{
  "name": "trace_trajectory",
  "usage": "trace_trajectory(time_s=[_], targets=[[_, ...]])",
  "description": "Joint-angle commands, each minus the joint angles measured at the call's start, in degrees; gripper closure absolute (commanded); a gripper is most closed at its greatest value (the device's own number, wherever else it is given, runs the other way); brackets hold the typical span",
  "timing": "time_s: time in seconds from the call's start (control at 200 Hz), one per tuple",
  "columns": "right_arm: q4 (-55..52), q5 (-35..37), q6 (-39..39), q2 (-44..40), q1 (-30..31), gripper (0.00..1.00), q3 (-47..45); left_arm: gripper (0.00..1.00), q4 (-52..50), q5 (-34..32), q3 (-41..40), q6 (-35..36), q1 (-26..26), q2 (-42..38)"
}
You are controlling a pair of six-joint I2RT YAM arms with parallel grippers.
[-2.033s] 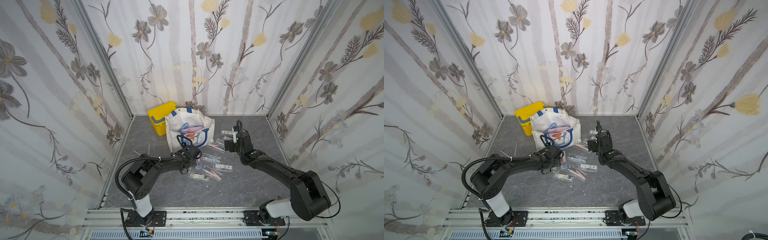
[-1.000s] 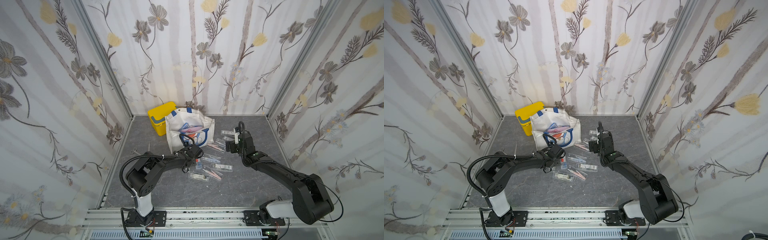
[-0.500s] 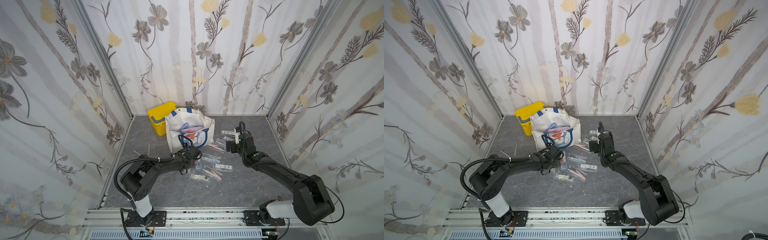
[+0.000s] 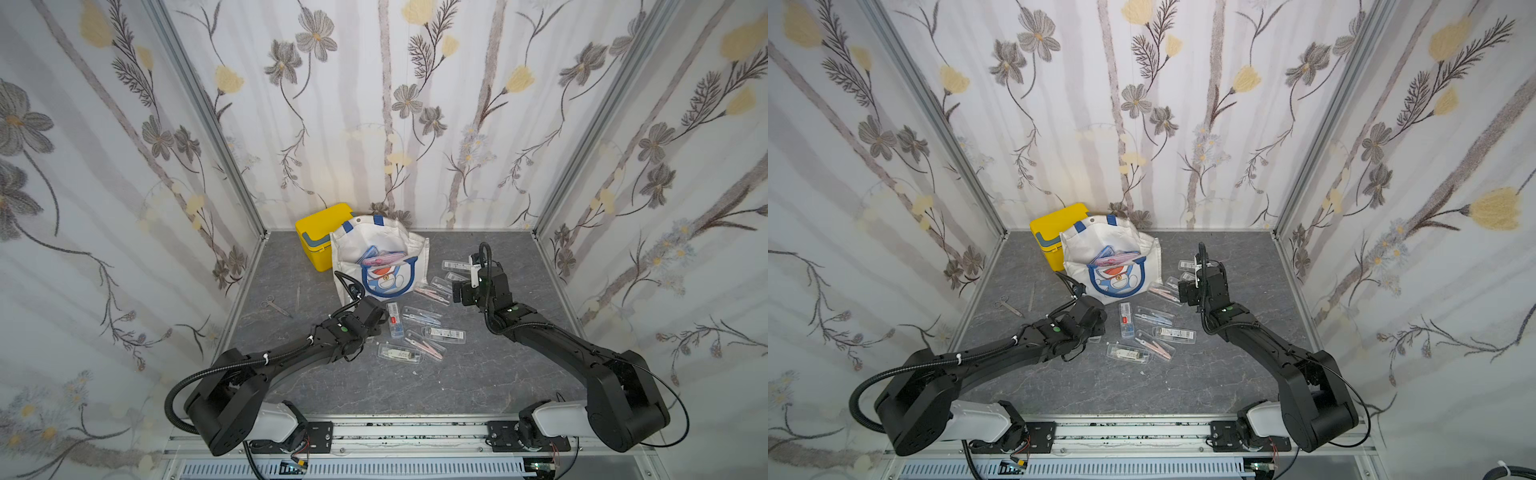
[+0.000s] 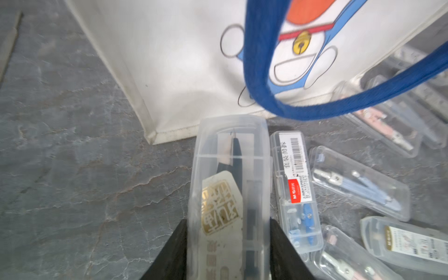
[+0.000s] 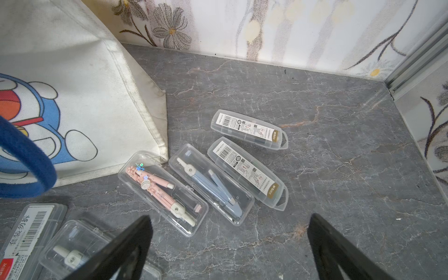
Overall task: Put the compass set into the canvas bag
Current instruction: Pick up the compass set at the center of the board, then place the compass set in the canvas bag.
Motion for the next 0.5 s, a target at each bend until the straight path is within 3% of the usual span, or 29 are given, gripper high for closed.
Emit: trace_trajectory(time_s=[0.0, 0.29, 0.495], targets=[[2.2, -0.4, 0.5, -0.3, -0.1, 0.01, 0.6, 0.55, 2.3, -4.5, -2.2, -0.9, 0.0, -6.5], [2.6, -0.5, 0.8, 0.4, -0.1, 0.01, 0.8, 0.56, -2.4, -11.6, -1.8, 0.4, 0.1, -21.1], [2.4, -0.7, 1.0, 0.8, -0.1, 0.00, 0.8, 0.56, -4.4, -13.6, 6.3, 8.8, 2.1, -19.2]])
